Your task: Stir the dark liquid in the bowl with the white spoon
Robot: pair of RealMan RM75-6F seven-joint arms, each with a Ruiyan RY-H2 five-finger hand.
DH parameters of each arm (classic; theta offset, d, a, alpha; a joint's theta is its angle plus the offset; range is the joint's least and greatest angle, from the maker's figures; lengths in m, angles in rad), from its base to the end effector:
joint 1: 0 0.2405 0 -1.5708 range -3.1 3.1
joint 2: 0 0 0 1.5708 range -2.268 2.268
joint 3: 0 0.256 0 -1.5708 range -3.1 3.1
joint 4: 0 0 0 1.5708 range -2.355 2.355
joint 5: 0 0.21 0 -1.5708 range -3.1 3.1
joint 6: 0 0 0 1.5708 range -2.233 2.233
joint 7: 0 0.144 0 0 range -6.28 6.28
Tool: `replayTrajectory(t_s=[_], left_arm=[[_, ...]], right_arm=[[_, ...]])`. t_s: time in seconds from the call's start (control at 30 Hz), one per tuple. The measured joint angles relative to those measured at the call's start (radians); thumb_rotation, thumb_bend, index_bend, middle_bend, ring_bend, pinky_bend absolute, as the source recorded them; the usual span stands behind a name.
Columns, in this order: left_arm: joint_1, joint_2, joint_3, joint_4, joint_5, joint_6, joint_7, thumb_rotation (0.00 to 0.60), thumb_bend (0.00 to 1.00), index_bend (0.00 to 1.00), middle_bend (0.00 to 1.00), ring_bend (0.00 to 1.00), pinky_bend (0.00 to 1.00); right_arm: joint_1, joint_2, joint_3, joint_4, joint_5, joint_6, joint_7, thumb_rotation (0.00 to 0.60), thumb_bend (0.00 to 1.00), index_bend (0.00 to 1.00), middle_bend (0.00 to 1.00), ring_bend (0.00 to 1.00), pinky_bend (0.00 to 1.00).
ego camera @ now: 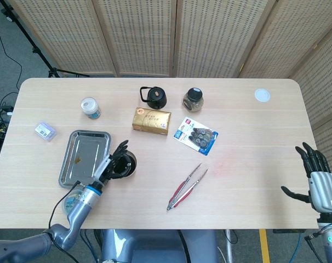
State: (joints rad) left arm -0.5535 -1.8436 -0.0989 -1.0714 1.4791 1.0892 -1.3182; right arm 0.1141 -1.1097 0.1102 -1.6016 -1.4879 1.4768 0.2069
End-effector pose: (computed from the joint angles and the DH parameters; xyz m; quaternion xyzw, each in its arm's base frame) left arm -0.1966 0.2977 -0.0823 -0.3243 -0.7540 -0.5696 0.0430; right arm -0.3046 -0.2026 0.1715 0.5476 -0.4200 0.4678 0.5521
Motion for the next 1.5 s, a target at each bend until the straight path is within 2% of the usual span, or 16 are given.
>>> replayTrajectory(t_s=[0.2, 0.53, 0.9, 1.3, 1.5], left_arm=[[0.011, -0.004, -0.003, 0.027, 0.007, 0.033, -0.009, 0.6, 0.46, 0.68, 0.0, 0.0, 0.0], [-0.007, -0.011, -0.033, 0.058, -0.021, -0.002, -0.019, 0.6, 0.46, 0.68, 0.0, 0.0, 0.0], [-0.046, -0.035, -0.06, 0.07, -0.034, -0.036, 0.025, 0.6, 0.46, 0.69, 0.0, 0.0, 0.0], [-0.069, -0.061, -0.044, 0.038, -0.018, -0.053, 0.083, 0.6, 0.46, 0.69, 0.0, 0.0, 0.0], [-0.048, -0.057, -0.022, 0.021, -0.002, -0.019, 0.079, 0.6, 0.46, 0.69, 0.0, 0.0, 0.0]], right_arm=[[0.001, -0.002, -0.002, 0.001, -0.001, -0.003, -0.003, 0.6, 0.0, 0.0, 0.0, 0.0, 0.0], [0.001, -0.002, -0.002, 0.001, 0.0, -0.003, -0.001, 0.6, 0.0, 0.0, 0.0, 0.0, 0.0], [0.002, 0.0, 0.001, 0.004, 0.009, -0.009, 0.007, 0.6, 0.0, 0.0, 0.0, 0.0, 0.0], [0.002, 0.006, 0.006, 0.004, 0.014, -0.009, 0.024, 0.6, 0.0, 0.0, 0.0, 0.0, 0.0], [0.002, 0.008, 0.006, 0.004, 0.013, -0.009, 0.027, 0.6, 0.0, 0.0, 0.0, 0.0, 0.0]])
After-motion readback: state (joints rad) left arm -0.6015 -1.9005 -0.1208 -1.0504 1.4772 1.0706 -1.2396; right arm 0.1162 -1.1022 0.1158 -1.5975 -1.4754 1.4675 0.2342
